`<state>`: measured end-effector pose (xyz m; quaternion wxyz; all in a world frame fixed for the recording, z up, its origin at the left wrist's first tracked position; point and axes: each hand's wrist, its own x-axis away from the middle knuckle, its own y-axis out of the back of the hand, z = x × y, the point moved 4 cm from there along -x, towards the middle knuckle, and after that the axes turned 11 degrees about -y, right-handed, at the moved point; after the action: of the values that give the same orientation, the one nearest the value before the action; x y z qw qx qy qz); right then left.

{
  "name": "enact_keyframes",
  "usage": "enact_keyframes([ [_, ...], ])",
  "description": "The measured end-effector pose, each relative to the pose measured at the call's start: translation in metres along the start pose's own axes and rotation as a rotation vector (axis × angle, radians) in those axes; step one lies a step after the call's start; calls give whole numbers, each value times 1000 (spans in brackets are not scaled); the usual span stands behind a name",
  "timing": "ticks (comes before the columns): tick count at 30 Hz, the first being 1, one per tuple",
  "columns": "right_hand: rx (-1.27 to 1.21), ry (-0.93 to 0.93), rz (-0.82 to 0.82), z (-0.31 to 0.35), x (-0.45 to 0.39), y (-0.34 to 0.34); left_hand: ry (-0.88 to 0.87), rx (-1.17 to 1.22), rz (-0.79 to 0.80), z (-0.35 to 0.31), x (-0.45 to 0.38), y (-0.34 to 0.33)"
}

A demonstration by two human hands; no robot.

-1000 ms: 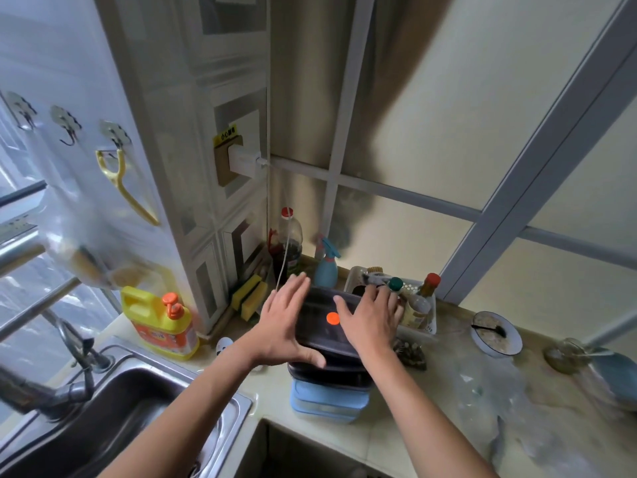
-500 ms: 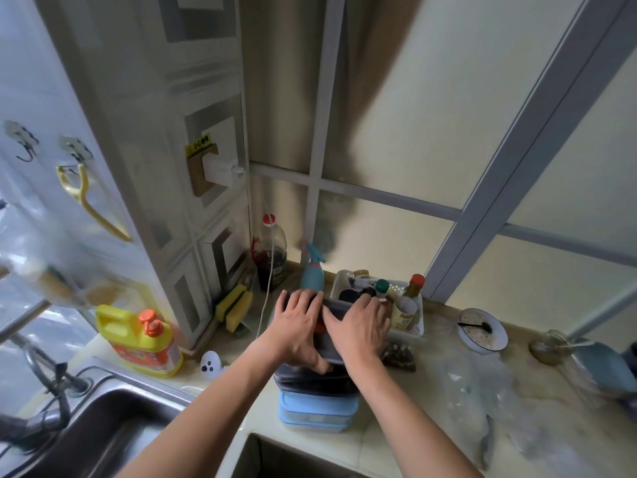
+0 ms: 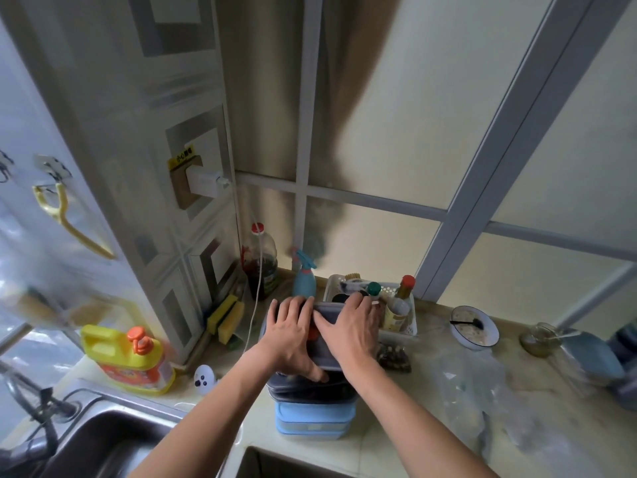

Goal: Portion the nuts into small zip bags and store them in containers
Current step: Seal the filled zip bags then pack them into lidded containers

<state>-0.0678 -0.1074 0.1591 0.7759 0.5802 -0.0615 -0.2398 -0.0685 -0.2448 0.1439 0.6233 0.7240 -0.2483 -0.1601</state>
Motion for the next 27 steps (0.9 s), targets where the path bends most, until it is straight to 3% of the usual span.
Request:
enact_keyframes([
  [7,-55,1,63,1,-10,9,-53,141,-62,9,4,-3],
  [10,-70,-7,157,-1,-18,9,50,348,-327,23,17,8],
  [14,-361,-19,352,-12,-33,4,408,857,-701,50,41,11],
  [17,-672,-105,507,-16,-39,3,480,1101,-665,59,49,-6],
  [22,-982,-235,605,-27,-41,2,465,1076,-573,57,47,-17],
  [27,-1241,-539,452,-57,-54,-7,512,1020,-529,54,43,-13],
])
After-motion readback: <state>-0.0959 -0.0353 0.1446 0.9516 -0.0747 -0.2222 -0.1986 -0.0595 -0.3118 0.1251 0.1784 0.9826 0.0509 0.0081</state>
